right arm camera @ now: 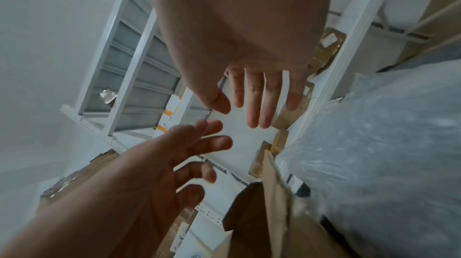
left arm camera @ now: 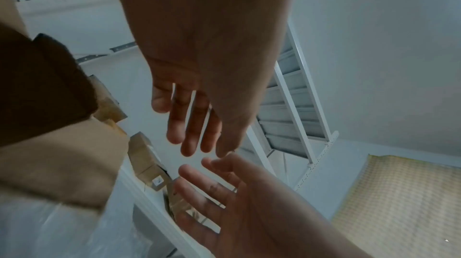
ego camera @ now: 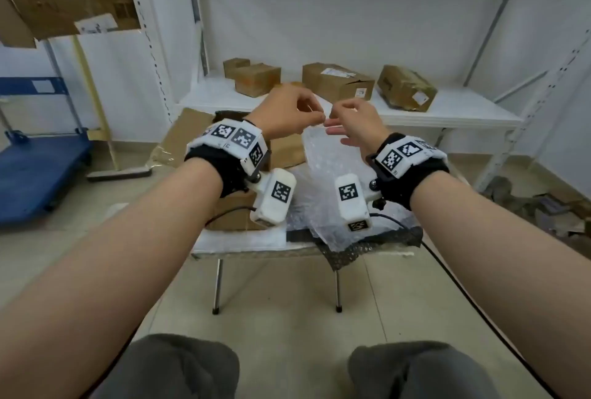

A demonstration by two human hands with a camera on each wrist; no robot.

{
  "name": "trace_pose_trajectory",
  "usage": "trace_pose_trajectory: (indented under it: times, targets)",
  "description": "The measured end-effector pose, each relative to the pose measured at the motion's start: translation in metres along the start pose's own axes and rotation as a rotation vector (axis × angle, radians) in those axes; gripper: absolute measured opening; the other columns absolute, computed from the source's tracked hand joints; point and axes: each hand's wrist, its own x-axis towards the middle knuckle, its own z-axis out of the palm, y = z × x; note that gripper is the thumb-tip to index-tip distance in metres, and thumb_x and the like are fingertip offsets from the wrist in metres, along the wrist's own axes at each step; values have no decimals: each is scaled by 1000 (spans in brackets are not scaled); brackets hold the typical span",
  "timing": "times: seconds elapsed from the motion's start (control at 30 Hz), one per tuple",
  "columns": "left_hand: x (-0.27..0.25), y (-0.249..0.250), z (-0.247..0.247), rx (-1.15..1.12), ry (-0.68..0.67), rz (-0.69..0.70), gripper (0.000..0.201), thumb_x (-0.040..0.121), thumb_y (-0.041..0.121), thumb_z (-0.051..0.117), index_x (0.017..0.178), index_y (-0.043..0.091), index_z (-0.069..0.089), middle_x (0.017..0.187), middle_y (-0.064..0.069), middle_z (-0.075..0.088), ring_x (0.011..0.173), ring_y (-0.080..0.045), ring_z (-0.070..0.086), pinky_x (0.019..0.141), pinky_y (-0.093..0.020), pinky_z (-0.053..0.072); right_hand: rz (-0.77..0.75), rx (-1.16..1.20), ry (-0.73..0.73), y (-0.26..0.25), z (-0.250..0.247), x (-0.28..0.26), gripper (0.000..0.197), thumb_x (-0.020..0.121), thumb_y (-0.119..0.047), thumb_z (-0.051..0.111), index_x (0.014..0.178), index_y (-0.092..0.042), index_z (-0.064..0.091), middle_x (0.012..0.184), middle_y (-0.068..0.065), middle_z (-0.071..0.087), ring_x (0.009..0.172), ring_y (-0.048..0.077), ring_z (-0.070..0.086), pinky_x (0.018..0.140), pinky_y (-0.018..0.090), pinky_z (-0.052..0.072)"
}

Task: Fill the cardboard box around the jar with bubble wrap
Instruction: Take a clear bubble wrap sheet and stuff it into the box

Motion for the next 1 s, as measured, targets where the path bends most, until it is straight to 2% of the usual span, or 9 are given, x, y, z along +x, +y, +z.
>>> trace_pose_trajectory:
  times: [0.1,0.23,0.3,0.4,0.57,0.67,0.83,0.93,1.0]
  targets:
    - [-13,0,22,-51,-18,-53,15,91,26,67,101,15,71,85,1,73,54,0,62,55,-15,50,36,-12,58,20,-7,-4,17,91,-18,55,107,-15,60,92,1,68,86,16,61,71,28,42]
    - [-27,-13,60,-126,-186,-126,17,91,19,69,105,10,69,94,-3,71,70,-13,69,59,-21,57,110,-91,83,52,-16,1,12,90,-15,60,78,-19,59,78,-6,53,87,18,50,63,24,35]
    - [-31,-20,78,-122,-250,-122,19,88,18,72,106,11,70,97,-1,72,75,-14,69,66,-25,58,191,-153,26,67,-23,3,7,91,-20,60,95,-15,64,91,-2,56,102,25,54,77,28,40]
    - [-34,-28,103,-70,-332,-124,29,85,23,76,113,17,69,110,4,70,80,-9,67,66,-21,54,333,-180,-64,89,-28,7,39,94,-27,58,129,-10,56,127,8,50,122,32,51,94,43,47]
    - [-32,-44,139,175,-431,-86,74,70,41,85,135,28,52,131,2,52,111,-14,48,97,-33,43,400,-147,-120,118,-32,17,38,94,-33,58,127,-15,57,136,8,53,118,29,57,101,52,47]
    - [-31,-58,158,315,-441,-84,82,65,51,84,137,31,48,127,2,51,118,-20,42,98,-38,41,439,-114,-136,131,-35,24,37,95,-31,58,128,-14,55,132,9,54,113,28,60,99,51,48]
    - [-32,-81,178,311,-403,-138,60,80,71,59,126,34,63,121,5,61,116,-23,41,101,-45,37,469,-55,-67,152,-38,32,48,94,-20,60,139,-13,45,131,13,51,94,27,67,88,49,57]
    - [-28,-94,180,142,-338,-182,38,93,55,54,111,28,74,113,2,63,119,-27,42,104,-46,36,482,-170,-11,159,-39,40,45,91,-17,61,134,-4,53,110,14,58,91,30,64,69,38,57]
    - [-28,-101,182,70,-309,-186,24,89,41,67,106,28,76,106,4,55,119,-24,42,107,-42,35,441,-344,59,167,-41,48,40,85,-30,64,117,-6,68,101,13,63,104,35,62,92,41,52]
